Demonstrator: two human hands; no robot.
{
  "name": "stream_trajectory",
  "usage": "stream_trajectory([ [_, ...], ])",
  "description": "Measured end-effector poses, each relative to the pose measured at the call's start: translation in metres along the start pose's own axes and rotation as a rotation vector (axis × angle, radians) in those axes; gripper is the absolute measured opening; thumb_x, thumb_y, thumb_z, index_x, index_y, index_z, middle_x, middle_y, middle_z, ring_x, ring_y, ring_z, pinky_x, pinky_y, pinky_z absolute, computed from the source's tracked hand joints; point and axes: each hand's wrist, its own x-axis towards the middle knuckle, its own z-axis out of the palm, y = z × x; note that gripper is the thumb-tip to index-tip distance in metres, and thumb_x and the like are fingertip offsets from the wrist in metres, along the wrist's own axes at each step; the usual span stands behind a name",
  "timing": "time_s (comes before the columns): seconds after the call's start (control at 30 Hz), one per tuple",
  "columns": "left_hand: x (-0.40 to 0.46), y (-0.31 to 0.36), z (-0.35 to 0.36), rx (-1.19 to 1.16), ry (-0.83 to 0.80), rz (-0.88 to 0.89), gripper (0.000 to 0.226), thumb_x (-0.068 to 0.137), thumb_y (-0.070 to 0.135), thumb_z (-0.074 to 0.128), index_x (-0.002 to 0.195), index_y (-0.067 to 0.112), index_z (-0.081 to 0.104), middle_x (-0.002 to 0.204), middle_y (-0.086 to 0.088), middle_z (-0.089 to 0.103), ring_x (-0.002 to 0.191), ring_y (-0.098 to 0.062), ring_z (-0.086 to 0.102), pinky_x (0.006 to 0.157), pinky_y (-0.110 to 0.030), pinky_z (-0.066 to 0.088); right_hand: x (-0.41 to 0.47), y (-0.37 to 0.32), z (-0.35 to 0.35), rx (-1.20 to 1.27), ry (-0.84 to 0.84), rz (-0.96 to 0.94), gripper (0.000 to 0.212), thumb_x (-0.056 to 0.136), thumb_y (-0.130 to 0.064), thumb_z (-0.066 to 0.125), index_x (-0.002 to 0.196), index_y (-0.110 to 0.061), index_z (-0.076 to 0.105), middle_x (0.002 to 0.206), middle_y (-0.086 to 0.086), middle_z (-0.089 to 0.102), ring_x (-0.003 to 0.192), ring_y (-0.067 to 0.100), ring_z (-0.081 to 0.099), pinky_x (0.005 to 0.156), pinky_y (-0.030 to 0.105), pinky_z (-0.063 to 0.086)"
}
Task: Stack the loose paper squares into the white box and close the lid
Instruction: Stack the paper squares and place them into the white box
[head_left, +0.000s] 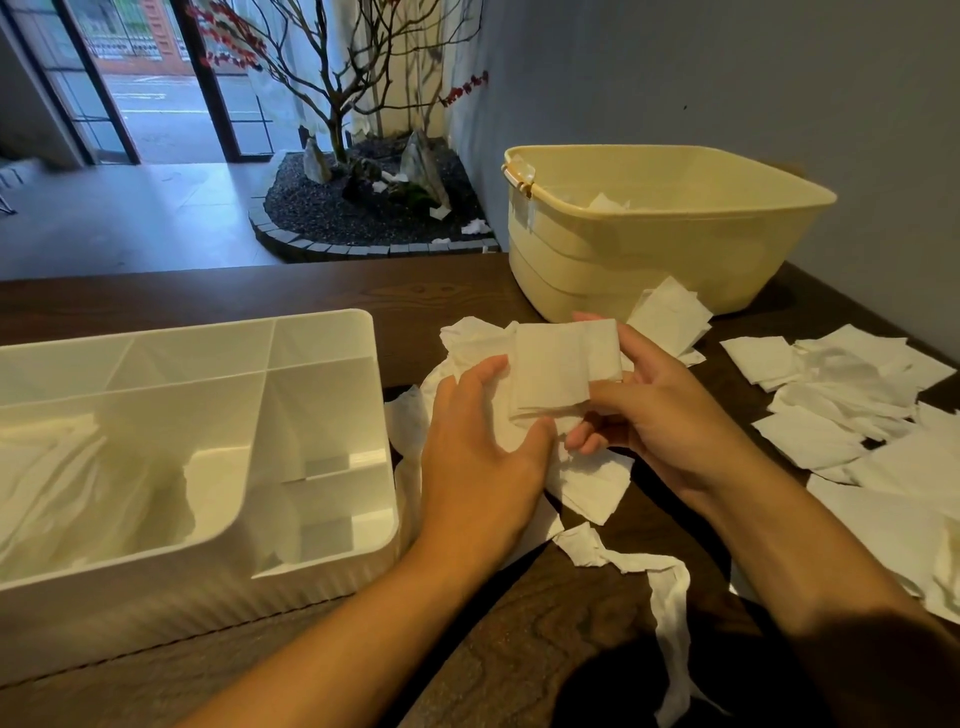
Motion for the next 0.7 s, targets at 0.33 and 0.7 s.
stream_trajectory([
  [0.33, -0.0028, -0.0006, 0.0009, 0.029, 0.038, 0.177, 0.041, 0.094, 0.03, 0.058, 0.134, 0.022, 0.059, 0.118, 0.011, 0.059, 0.112, 0.005, 0.05, 0.089, -0.001, 0.037, -0.0029, 0.0015, 0.0029, -0.059, -0.016, -0.013, 0.034, 0.09, -0.008, 0.069, 0.12, -0.024, 0.065, 0.095, 0.01, 0.075, 0.064, 0.024, 0.064, 0.061, 0.033, 0.056],
  [0.7, 0.0043, -0.0029, -0.003, -0.286, 0.015, -0.133, 0.032, 0.105, 0.03, 0.047, 0.103, 0.007, 0.069, 0.096, -0.008, 0.07, 0.094, -0.025, 0.065, 0.085, -0.047, 0.056, -0.0026, -0.0019, 0.0027, 0.056, -0.003, -0.028, 0.044, 0.071, -0.037, 0.071, 0.115, -0.03, 0.063, 0.098, 0.006, 0.074, 0.089, 0.03, 0.066, 0.062, 0.033, 0.052],
])
